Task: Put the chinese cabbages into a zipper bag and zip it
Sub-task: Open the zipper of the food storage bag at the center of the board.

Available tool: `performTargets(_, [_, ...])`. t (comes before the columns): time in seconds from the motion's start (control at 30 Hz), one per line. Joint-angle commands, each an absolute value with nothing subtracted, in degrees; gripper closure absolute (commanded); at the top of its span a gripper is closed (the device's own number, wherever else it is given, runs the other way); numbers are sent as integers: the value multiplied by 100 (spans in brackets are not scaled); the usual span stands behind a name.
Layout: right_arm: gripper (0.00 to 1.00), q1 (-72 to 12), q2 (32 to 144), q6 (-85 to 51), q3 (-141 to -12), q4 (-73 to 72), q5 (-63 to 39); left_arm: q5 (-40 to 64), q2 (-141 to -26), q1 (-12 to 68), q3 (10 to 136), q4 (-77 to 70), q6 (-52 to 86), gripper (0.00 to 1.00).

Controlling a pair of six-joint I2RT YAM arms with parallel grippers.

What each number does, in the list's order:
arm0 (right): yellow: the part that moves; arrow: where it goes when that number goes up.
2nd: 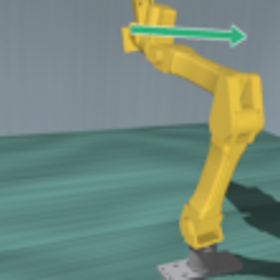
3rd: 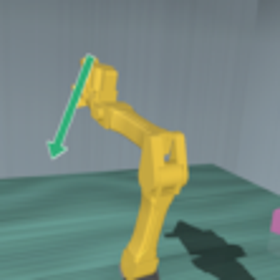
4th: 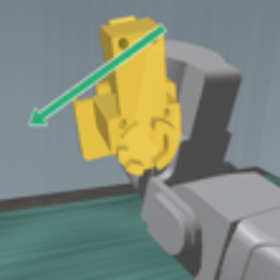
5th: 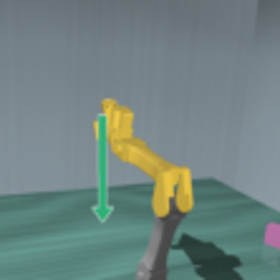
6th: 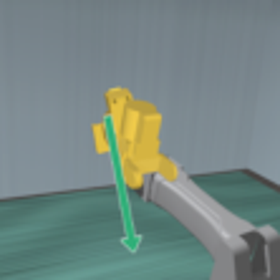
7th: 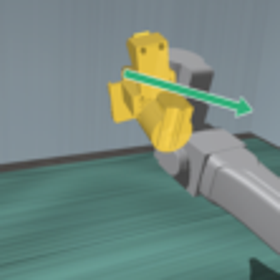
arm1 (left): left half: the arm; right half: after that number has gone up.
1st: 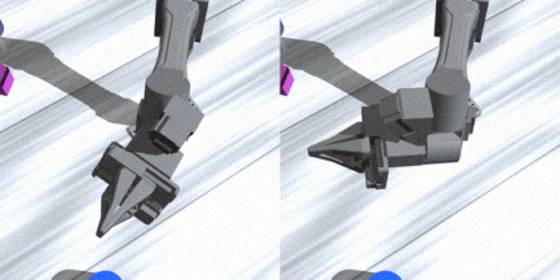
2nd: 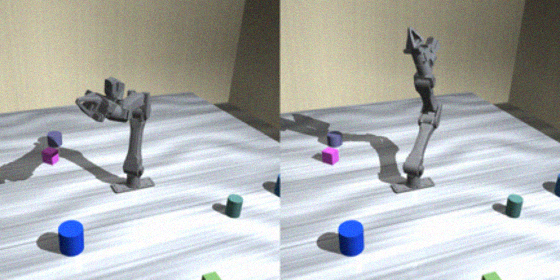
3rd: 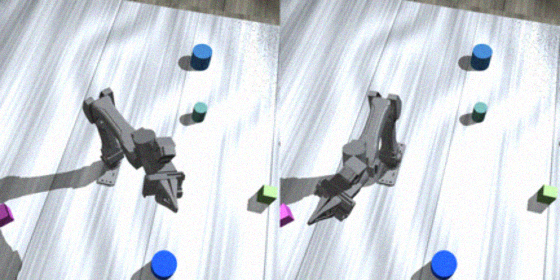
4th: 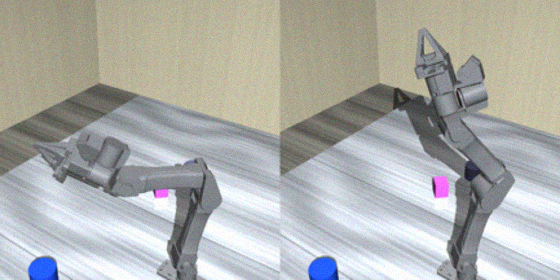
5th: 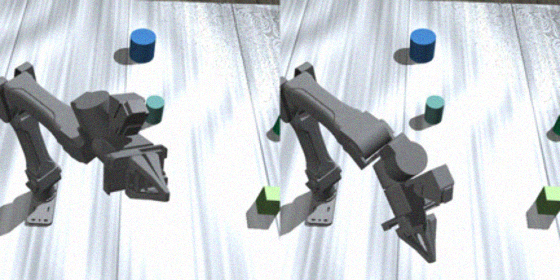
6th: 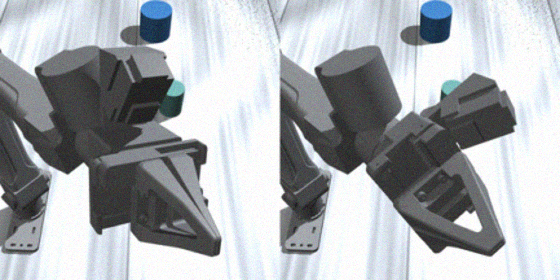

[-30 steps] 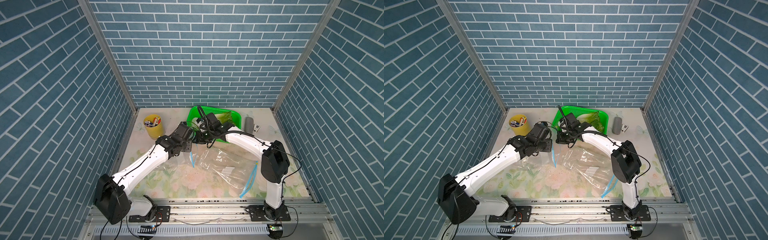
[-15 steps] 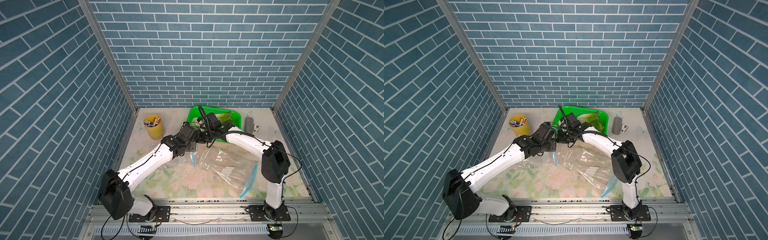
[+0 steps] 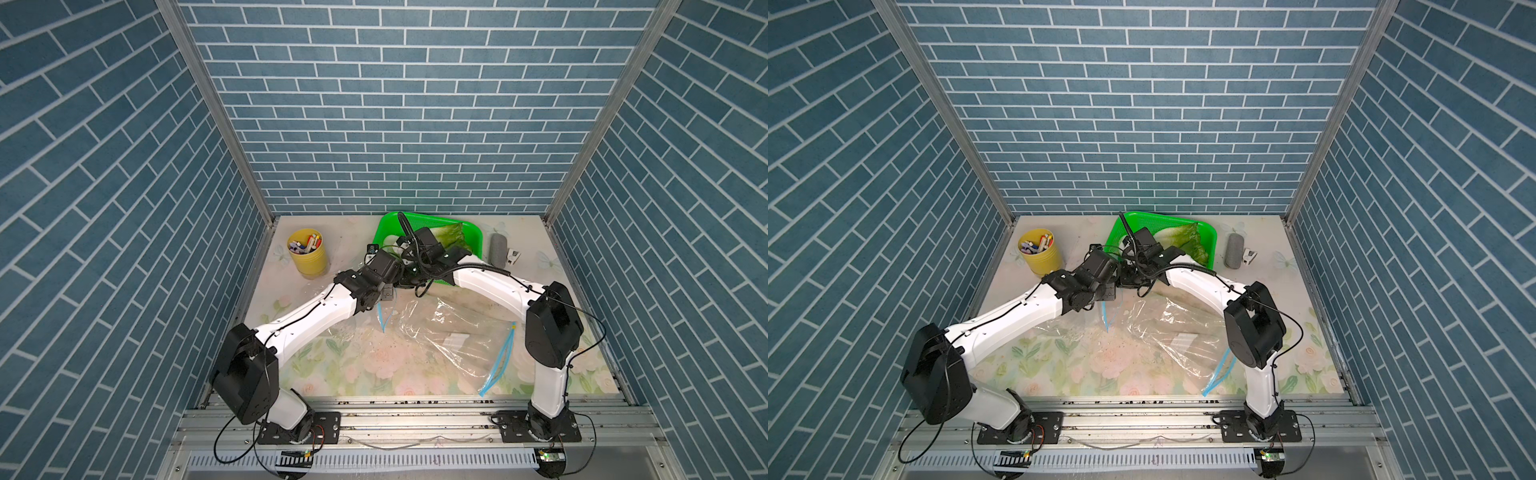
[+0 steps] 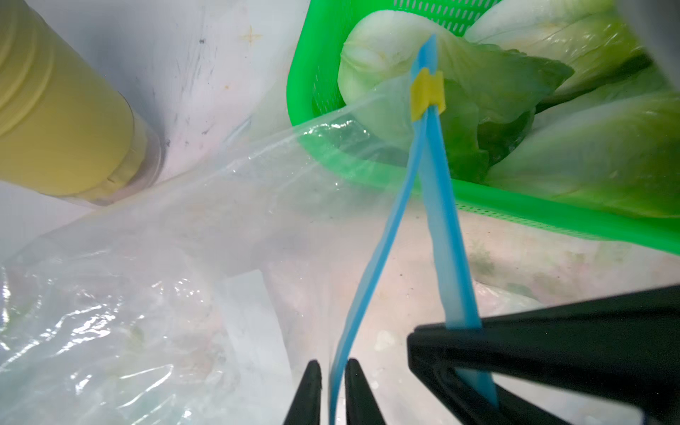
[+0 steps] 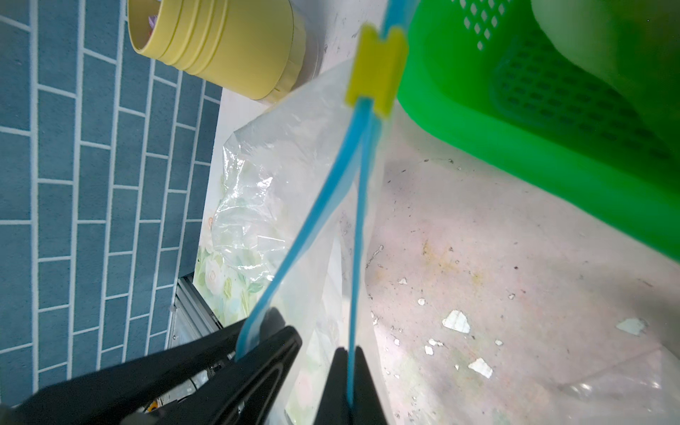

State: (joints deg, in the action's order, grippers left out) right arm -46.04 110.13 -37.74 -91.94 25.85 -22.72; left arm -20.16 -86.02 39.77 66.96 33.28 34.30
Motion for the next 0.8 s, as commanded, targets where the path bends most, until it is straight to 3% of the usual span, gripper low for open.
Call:
performTargets(0.0, [100,-4654,10745,-3861,-9119,2615,-2165,-2469,-8476,3936,6566,3404,3435,89])
performTargets(0.2, [100,-4640,10758,-3784,-9118,2722,-2095,-2364,-8449,3885,6583,3370,3421,100])
performTargets(0.77, [77,-4711,10714,-3478,-8919,3117,-1626,-2015,-8150,3887,6620,2831,2988,100])
